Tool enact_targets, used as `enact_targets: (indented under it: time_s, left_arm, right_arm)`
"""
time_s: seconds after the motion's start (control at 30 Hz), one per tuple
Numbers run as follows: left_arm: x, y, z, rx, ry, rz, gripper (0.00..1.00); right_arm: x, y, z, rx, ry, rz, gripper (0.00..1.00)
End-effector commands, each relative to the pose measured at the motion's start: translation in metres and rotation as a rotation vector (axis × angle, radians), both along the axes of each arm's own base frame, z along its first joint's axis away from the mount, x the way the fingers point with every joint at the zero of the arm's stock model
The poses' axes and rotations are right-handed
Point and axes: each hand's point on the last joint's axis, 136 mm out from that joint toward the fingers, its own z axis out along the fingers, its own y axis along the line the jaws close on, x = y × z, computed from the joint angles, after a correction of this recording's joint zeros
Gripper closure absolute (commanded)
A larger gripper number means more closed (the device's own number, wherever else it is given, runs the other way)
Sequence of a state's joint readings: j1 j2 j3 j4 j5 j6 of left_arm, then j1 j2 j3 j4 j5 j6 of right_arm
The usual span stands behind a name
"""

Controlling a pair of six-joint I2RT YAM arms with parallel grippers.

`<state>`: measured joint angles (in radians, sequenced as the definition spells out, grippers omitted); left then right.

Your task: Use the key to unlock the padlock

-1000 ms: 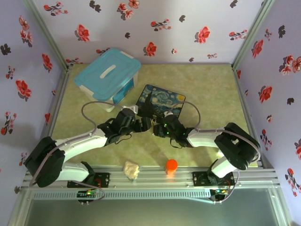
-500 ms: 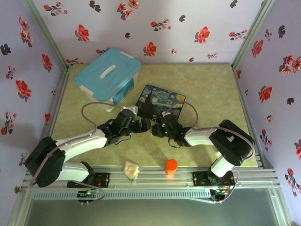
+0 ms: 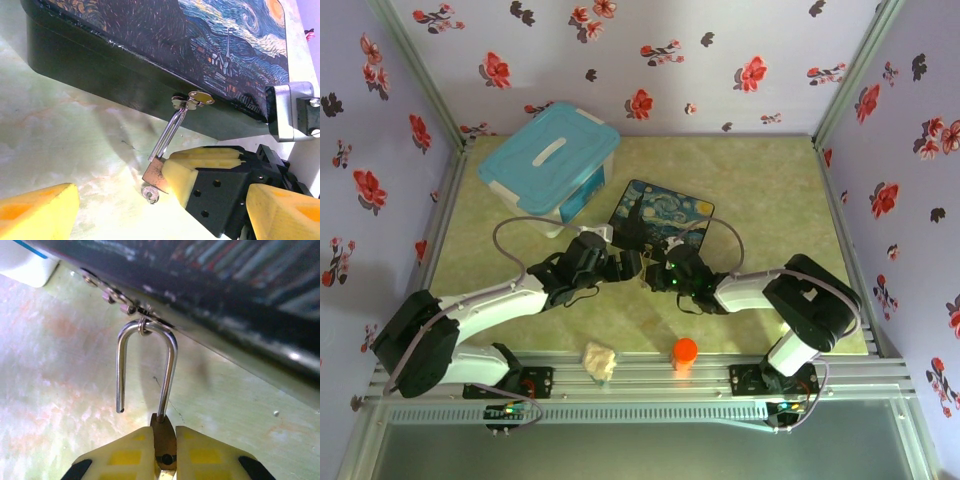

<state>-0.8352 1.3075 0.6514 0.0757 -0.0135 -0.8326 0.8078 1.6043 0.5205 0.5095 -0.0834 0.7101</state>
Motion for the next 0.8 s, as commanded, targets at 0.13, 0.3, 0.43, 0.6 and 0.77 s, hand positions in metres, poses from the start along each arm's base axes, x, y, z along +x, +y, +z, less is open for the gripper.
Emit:
enact_targets:
  time_s: [0.13, 0.3, 0.43, 0.6, 0.77]
  left_arm:
    - [0.009, 0.000, 0.003, 0.004, -0.026, -0.001, 0.13]
    - [0.022, -0.002, 0.014, 0.044, -0.075, 0.009, 0.12]
    - [0.042, -0.006, 0.018, 0.093, -0.116, 0.014, 0.11]
    - [0.076, -0.019, 0.032, 0.201, -0.195, -0.005, 0.10]
    - [0.109, -0.017, 0.019, 0.342, -0.224, 0.028, 0.10]
  right_arm:
    - [-0.005, -0.024, -0.007, 0.092, 0.063, -0.077, 0.93]
    - [-0.012, -0.042, -0.011, 0.121, 0.088, -0.119, 0.97]
    - [-0.017, -0.051, -0.010, 0.123, 0.097, -0.131, 0.98]
    - [-0.019, -0.061, -0.007, 0.136, 0.101, -0.168, 0.98]
    - [-0.016, -0.068, -0.006, 0.140, 0.093, -0.206, 0.98]
